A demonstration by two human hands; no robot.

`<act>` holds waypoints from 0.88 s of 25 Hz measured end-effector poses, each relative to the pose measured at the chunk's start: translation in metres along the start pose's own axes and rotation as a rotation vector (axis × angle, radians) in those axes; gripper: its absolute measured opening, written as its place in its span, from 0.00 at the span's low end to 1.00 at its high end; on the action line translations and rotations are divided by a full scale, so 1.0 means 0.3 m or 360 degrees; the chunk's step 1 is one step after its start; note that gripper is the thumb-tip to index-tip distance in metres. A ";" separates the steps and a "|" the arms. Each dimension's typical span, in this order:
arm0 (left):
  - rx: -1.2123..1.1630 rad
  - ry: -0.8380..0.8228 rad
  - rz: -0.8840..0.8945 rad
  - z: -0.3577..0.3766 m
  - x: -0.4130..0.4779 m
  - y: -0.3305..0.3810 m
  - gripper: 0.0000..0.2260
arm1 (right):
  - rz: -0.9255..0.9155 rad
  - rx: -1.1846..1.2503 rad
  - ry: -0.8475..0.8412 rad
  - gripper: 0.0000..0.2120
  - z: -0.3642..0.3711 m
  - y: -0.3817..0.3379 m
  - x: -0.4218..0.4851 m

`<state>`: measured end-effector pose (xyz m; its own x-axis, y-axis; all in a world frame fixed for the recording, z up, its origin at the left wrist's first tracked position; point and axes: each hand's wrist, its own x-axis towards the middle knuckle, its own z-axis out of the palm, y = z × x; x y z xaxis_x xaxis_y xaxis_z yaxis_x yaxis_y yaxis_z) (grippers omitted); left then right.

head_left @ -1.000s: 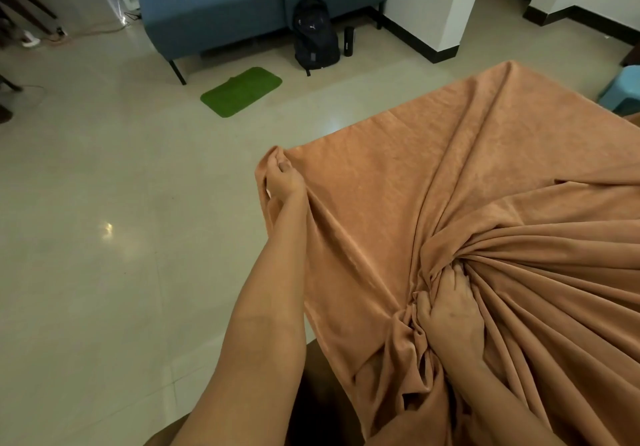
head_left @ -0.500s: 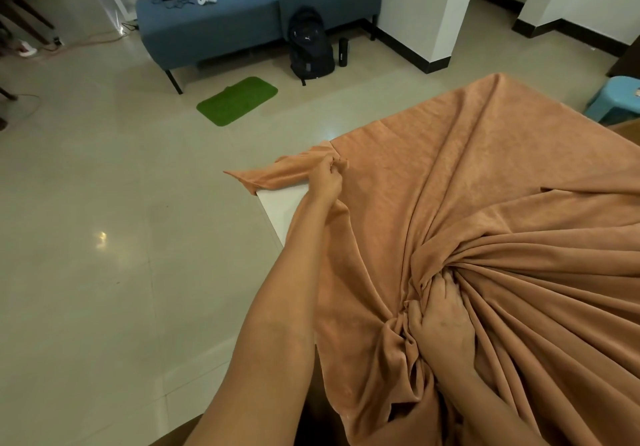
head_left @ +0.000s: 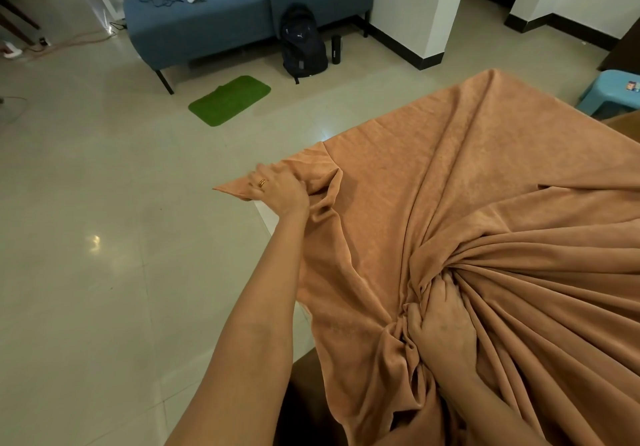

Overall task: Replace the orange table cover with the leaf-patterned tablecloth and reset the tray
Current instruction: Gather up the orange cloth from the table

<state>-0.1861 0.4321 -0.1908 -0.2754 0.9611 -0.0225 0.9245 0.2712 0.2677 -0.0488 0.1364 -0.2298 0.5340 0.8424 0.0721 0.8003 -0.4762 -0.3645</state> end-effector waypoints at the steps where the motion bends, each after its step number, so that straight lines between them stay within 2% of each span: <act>1: -0.0124 -0.0031 -0.0194 -0.016 0.009 -0.009 0.36 | 0.0004 0.0000 -0.0005 0.26 0.002 0.001 0.001; 3: -0.0439 -0.0252 -0.0668 -0.027 0.051 -0.036 0.59 | 0.0015 0.0004 -0.0004 0.26 0.005 0.000 0.001; 4: -0.0570 -0.0377 -0.0831 -0.017 0.067 -0.053 0.64 | 0.0014 0.0005 0.0001 0.26 0.005 0.000 0.000; 6: -0.0818 -0.0469 -0.0811 0.016 0.100 -0.086 0.61 | 0.0007 0.0013 0.0013 0.26 0.007 0.003 0.002; 9: -0.1038 -0.0249 -0.0474 0.037 0.195 -0.136 0.50 | 0.0025 0.0000 -0.0001 0.27 0.021 0.009 0.000; 13: -0.0898 -0.0320 0.0299 -0.030 0.293 -0.104 0.41 | -0.0026 -0.0014 0.0032 0.28 0.030 0.011 0.006; 17: -0.0942 -0.0350 0.0950 -0.060 0.028 0.073 0.22 | -0.0021 -0.0001 0.0073 0.26 0.018 0.003 0.005; 20: -0.0696 -0.0580 0.1323 0.056 -0.221 0.153 0.20 | -0.0046 0.0009 0.0094 0.29 0.015 -0.004 0.011; 22: -0.0770 -0.0756 0.1535 0.125 -0.387 0.185 0.22 | -0.0072 0.0020 0.0110 0.28 0.014 -0.002 0.017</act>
<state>-0.0930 0.3375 -0.2095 0.7032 0.7085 0.0602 0.4721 -0.5286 0.7055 -0.0478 0.1421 -0.2331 0.5155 0.8432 0.1525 0.8206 -0.4346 -0.3711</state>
